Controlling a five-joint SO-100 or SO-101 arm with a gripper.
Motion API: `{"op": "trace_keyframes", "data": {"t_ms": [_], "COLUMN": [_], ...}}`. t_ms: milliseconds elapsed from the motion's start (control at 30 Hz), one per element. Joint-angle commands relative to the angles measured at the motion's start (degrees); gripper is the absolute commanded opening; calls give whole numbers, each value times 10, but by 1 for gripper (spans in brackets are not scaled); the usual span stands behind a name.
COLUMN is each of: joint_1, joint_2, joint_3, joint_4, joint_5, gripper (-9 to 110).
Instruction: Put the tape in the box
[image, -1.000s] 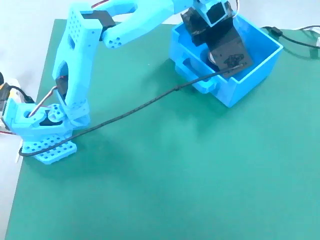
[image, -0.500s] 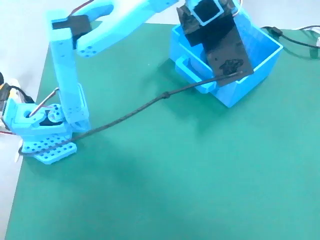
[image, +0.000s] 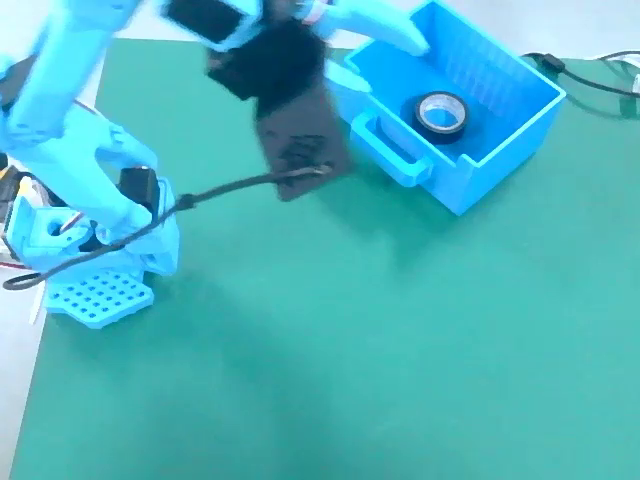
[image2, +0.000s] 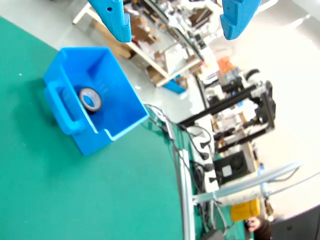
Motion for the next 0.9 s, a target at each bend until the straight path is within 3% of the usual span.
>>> {"op": "trace_keyframes", "data": {"t_ms": [0,200,433,867], "joint_1": [39,105,114,149], "joint_2": [146,286,378,493], "joint_3": [168,425,657,864], "joint_4": [-40,-154,-263,-310], "joint_5": [-19,-22,-21,-12], "gripper": [26,26,25,22]}}
